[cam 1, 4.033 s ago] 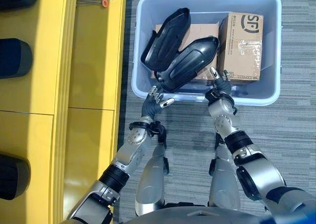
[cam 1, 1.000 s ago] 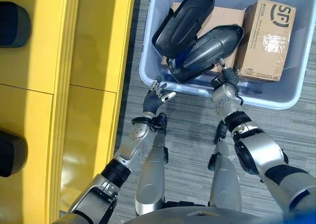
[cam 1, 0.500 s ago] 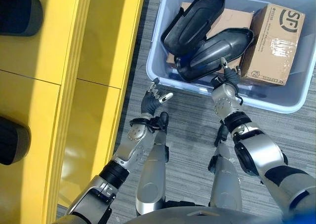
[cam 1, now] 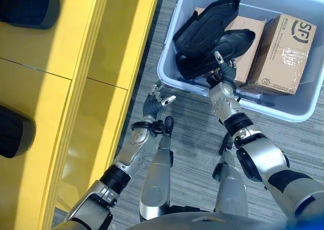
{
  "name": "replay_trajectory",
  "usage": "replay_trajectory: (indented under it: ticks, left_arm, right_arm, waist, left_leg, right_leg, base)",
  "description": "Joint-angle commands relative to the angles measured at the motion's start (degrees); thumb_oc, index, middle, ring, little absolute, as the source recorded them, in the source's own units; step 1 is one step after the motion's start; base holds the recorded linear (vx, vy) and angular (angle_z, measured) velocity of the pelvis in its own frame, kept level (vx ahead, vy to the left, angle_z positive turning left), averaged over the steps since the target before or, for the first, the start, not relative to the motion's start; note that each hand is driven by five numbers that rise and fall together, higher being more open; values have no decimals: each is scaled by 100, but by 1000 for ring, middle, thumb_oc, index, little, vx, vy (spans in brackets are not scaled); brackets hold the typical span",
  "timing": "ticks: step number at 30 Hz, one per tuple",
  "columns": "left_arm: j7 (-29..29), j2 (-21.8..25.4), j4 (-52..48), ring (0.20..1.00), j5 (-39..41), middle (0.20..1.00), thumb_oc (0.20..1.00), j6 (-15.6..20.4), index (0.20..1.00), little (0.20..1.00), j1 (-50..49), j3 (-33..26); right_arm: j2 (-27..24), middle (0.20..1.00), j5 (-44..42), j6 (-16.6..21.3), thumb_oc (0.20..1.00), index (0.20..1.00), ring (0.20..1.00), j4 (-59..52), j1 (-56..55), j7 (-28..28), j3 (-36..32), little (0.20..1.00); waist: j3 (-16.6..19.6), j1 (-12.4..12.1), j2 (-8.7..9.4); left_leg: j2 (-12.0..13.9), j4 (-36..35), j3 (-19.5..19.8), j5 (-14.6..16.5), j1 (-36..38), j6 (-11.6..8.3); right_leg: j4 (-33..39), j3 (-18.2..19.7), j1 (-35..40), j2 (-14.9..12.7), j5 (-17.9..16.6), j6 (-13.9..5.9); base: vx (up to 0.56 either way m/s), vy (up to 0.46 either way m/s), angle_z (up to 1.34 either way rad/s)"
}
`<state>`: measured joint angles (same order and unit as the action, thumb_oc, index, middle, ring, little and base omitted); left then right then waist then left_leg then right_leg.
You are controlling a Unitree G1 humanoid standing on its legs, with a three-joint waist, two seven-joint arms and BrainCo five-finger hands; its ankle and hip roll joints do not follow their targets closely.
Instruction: Move parts from the plastic box to the shelf.
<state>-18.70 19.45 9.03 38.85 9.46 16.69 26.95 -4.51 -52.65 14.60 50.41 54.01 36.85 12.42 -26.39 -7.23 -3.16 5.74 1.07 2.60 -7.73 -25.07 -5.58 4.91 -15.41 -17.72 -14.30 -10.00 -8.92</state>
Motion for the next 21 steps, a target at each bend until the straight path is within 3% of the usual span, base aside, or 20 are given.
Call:
replay_trajectory:
  ticks: [1,21]
  left_arm:
    - [-29,428,-722,1000,-37,1000,1000,230,1000,1000,-18,-121]
    - [-147,465,-867,1000,28,1000,1000,332,1000,1000,66,-20]
  right_arm:
    - [183,1000,44,136,1000,1000,1000,-232,422,57,-20,1000]
    - [29,1000,-185,114,1000,1000,1000,819,892,338,-465,1000]
  waist:
    - [-144,-111,267]
    - [-340,-151,153]
  left_leg:
    - [16,46,-312,320,286,280]
    - [-28,117,-271,313,39,312]
  right_leg:
    - [-547,465,215,-404,84,-86]
    - [-610,475,16,-410,77,-98]
  base:
    - [0,0,0]
    - [0,0,0]
